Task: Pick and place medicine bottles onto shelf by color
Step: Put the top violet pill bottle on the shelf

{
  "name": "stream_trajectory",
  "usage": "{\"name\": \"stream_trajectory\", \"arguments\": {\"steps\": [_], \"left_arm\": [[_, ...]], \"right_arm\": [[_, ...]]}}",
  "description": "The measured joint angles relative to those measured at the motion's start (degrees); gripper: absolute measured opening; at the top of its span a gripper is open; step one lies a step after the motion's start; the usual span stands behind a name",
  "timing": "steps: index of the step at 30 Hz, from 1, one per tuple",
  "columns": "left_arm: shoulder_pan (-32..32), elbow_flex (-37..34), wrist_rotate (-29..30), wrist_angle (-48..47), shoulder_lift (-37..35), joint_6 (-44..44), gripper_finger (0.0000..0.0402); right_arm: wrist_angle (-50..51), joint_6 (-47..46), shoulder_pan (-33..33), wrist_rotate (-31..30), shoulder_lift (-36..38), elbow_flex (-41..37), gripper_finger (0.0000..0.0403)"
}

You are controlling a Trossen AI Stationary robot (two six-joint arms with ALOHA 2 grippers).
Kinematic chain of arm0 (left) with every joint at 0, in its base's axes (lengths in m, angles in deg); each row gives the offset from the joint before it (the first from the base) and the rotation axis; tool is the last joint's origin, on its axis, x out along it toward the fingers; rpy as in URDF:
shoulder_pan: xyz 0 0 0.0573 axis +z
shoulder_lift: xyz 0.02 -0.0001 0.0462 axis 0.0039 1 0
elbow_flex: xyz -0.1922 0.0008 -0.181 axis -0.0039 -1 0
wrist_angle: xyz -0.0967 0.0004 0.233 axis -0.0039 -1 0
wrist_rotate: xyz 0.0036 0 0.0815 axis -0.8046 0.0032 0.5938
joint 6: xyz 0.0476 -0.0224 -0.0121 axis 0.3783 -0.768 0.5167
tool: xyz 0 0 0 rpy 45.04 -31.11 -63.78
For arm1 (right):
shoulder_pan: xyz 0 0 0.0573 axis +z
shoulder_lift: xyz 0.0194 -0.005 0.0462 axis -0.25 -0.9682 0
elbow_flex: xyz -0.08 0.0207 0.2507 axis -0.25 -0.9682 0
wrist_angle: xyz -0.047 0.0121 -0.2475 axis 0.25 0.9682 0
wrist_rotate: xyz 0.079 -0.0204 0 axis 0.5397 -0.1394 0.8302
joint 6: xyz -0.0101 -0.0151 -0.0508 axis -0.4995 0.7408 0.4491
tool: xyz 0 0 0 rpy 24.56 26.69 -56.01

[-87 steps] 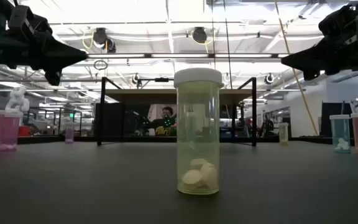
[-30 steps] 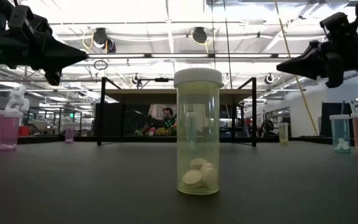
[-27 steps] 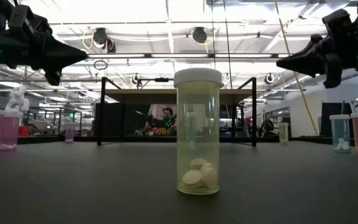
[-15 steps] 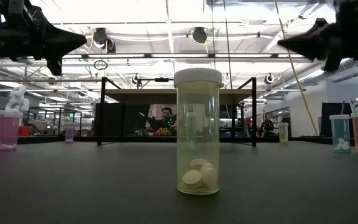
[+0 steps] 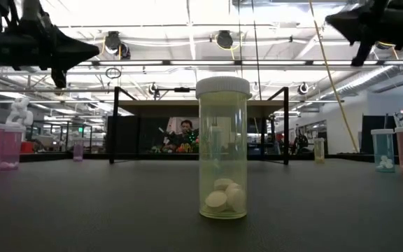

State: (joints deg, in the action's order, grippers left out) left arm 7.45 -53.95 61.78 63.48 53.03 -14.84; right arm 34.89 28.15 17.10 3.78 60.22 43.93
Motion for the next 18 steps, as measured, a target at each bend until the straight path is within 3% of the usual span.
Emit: {"name": "stream_trajectory", "arguments": {"steps": [2, 5, 12, 18], "left_arm": [[0.00, 1.35, 3.51, -1.61, 0.04, -0.33, 0.0028], [0.00, 5.81, 7.93, -8.58, 1.10, 0.30, 0.0046], [1.64, 20.65, 24.29, -29.70, 9.33, -0.91, 0.0130], [8.31, 29.66, 27.31, -37.88, 16.39, -3.46, 0.0170]], "right_arm": [[1.36, -5.37, -0.01, -3.36, -0.11, 0.02, 0.0002], [3.14, -5.72, -0.01, -6.50, -0.67, 0.02, 0.0002], [2.62, -11.77, -2.05, -6.67, -2.17, 0.02, 0.0002], [4.12, -12.57, -3.87, -6.25, -5.10, 1.95, 0.0002]]}}
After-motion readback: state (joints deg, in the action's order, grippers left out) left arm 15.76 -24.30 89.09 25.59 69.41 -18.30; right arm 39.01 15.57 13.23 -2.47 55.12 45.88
